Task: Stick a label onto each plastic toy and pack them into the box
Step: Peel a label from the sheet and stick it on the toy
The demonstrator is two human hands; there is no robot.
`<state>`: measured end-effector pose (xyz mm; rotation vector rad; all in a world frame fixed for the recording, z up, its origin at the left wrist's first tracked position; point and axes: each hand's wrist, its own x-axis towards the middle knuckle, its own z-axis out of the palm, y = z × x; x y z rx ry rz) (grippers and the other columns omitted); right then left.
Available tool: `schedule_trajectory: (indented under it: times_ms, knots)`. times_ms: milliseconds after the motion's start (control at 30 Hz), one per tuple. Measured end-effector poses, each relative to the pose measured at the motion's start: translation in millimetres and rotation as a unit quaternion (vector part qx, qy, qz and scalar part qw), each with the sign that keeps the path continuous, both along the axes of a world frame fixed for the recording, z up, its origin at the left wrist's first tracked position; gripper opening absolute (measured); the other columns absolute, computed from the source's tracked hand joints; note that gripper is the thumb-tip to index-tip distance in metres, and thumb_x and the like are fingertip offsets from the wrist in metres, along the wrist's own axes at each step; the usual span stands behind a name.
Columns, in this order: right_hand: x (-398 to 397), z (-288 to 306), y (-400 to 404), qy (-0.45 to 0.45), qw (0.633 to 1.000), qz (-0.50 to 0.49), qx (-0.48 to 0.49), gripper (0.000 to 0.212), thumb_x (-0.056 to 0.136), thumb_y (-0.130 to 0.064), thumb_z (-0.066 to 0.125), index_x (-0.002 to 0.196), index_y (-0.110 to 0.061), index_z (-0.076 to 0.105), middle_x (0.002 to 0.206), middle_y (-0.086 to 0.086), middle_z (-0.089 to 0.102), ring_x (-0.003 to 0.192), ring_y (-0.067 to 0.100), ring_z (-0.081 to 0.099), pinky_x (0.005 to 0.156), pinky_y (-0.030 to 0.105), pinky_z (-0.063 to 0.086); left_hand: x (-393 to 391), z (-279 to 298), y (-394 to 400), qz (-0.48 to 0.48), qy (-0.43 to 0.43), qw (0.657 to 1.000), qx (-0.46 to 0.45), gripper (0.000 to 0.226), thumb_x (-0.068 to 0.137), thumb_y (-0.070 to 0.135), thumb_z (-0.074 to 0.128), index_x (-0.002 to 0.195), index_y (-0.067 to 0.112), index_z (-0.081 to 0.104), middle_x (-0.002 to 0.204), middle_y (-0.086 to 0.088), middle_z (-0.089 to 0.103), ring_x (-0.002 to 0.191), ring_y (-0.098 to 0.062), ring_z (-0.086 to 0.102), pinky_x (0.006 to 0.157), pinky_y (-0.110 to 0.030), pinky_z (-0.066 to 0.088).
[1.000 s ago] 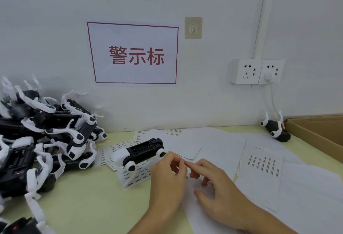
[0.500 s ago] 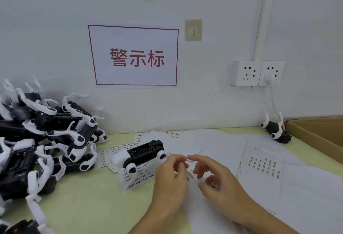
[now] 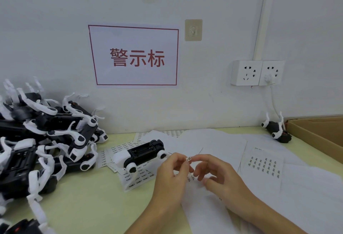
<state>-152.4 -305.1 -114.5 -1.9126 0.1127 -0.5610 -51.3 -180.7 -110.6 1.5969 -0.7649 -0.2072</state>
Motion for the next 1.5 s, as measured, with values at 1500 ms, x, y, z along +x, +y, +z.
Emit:
schedule_trajectory:
  times_ms: [1500]
  knots:
    - [-1.7,8.5,2.8,0.022,0.991,-0.109,0.077,0.031,0.094,-0.001,0.057,0.087,-0.022,0.078,0.067,-0.003,0.064,0.056,0.010,0.053,0.052,0.019,0.040,1.4,-5.2,-3.5,-0.064,-0.053,0.994,0.063,0.025,0.089,0.001,0.059,0.082,0.022,0.070,0.077,0.003,0.072,0.070,0.001,0.060,0.063,-0.008,0.039]
